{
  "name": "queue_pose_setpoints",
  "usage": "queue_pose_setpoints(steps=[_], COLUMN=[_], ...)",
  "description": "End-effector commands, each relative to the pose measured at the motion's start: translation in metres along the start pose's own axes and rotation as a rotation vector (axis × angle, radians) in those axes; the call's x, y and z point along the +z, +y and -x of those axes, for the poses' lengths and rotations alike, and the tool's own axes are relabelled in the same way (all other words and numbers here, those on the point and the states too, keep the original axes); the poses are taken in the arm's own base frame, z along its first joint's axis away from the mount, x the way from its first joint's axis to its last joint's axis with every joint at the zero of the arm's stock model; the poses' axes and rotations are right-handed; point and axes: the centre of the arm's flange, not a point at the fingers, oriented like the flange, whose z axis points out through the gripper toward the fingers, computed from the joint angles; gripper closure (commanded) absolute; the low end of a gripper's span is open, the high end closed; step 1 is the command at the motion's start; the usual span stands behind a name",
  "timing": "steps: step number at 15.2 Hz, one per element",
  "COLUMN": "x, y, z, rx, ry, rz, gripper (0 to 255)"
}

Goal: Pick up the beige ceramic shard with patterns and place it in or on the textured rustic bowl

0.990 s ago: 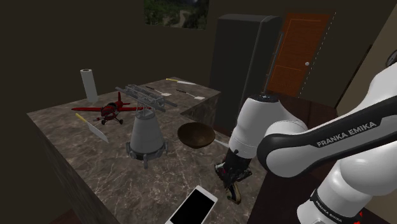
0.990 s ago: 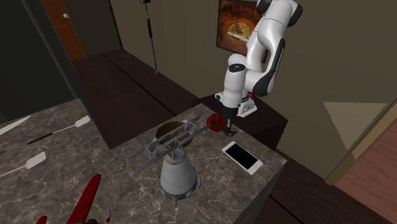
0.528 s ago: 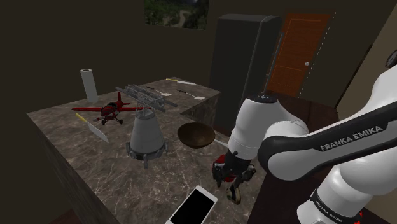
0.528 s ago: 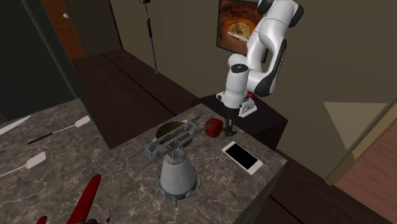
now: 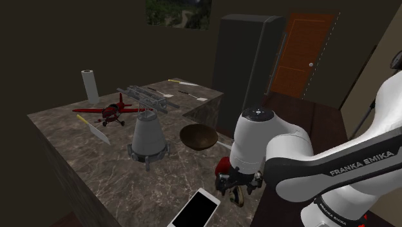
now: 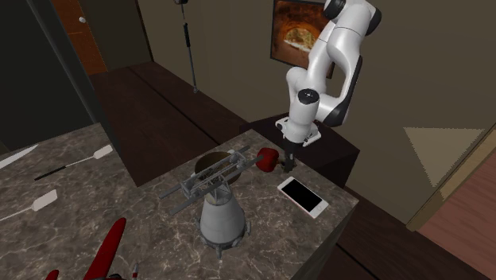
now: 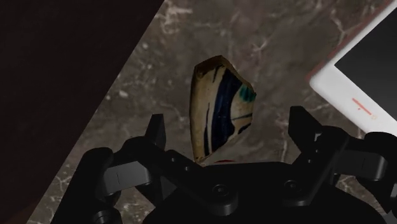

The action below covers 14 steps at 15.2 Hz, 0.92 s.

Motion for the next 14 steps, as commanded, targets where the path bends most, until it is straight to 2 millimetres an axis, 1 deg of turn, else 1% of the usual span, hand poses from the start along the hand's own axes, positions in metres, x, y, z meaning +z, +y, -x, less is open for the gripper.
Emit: queue_pose_setpoints(steps=[1, 9, 10, 14], x=[0.0126, 0.0126, 0.0126, 0.0121], y=[0.0004, 0.0004, 0.0004, 0.0012], z=[0.0002, 0.0002, 0.0002, -0.0007], rx=[0.0, 0.0, 0.0, 0.0], ry=[0.001, 0.001, 0.001, 0.0], rz=[0.0, 0.0, 0.0, 0.0], gripper=[0, 0, 255, 255])
